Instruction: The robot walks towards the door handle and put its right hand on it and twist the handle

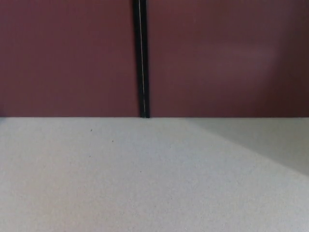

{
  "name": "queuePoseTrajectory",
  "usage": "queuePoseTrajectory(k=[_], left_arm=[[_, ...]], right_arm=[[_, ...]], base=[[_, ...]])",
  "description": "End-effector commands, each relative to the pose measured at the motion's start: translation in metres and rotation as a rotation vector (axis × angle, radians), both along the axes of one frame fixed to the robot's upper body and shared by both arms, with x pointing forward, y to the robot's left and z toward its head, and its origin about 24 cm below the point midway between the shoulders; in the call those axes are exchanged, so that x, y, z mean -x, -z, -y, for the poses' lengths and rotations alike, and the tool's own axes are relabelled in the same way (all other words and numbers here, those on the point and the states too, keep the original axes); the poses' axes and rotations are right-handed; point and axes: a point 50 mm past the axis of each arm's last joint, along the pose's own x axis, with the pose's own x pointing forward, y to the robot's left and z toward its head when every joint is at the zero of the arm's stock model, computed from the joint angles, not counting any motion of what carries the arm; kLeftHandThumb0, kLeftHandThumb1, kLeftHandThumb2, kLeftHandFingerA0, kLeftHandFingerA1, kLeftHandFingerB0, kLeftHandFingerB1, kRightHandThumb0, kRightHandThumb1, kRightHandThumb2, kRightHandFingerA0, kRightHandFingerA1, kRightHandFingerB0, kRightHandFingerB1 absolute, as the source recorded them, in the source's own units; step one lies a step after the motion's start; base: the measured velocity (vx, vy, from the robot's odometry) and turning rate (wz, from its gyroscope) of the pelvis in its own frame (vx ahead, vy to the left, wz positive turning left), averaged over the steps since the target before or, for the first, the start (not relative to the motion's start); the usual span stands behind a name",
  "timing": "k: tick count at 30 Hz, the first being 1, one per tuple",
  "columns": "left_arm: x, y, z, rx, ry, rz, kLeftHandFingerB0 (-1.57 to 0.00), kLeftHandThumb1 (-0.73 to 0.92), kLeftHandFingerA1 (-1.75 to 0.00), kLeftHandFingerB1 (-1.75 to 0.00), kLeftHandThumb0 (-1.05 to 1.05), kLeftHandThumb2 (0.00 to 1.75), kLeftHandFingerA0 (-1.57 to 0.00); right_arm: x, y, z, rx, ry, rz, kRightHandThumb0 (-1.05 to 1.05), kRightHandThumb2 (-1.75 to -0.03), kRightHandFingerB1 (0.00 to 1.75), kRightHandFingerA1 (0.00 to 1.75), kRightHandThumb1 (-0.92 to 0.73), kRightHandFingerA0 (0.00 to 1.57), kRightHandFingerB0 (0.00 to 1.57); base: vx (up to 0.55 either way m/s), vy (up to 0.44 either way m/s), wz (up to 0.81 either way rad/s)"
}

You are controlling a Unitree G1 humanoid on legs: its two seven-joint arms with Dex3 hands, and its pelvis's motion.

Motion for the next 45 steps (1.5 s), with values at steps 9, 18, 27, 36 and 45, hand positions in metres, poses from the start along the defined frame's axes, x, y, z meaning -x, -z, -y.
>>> queuePoseTrajectory(k=[9, 18, 27, 36, 45], left_arm=[[-0.004, -0.003, -0.001, -0.020, 0.064, 0.057, -0.16, 0.53, -0.52, -0.48, 0.03, 0.94, -0.25], [-0.006, -0.004, -0.002, -0.019, 0.057, 0.063, -0.16, 0.53, -0.52, -0.48, 0.03, 0.94, -0.25], [-0.010, -0.006, -0.004, -0.023, 0.057, 0.070, -0.16, 0.53, -0.52, -0.48, 0.03, 0.94, -0.25], [-0.011, -0.006, -0.005, -0.028, 0.058, 0.069, -0.16, 0.53, -0.52, -0.48, 0.03, 0.94, -0.25], [-0.014, -0.007, -0.006, -0.110, 0.174, 0.005, -0.21, 0.45, -0.55, -0.49, -0.05, 0.89, -0.33]], right_arm=[[-0.001, -0.003, -0.001, 0.038, -0.055, 0.071, -0.26, -0.58, 0.40, 0.53, -0.57, 0.78, 0.50], [-0.007, -0.004, -0.002, 0.042, -0.066, 0.080, -0.26, -0.58, 0.40, 0.53, -0.57, 0.78, 0.50], [-0.012, -0.003, -0.004, 0.039, -0.068, 0.087, -0.26, -0.58, 0.40, 0.53, -0.57, 0.78, 0.50], [-0.012, -0.002, -0.006, 0.033, -0.066, 0.084, -0.26, -0.58, 0.40, 0.53, -0.57, 0.78, 0.50], [-0.024, -0.005, -0.009, 0.036, -0.125, 0.109, -0.54, -0.69, 0.41, 0.42, -0.43, 0.22, 0.28]], base=[[0.00, 0.000, 0.00], [0.11, 0.046, -0.02], [0.15, 0.075, 0.06], [0.16, 0.022, 0.02], [0.22, -0.036, 0.08]])
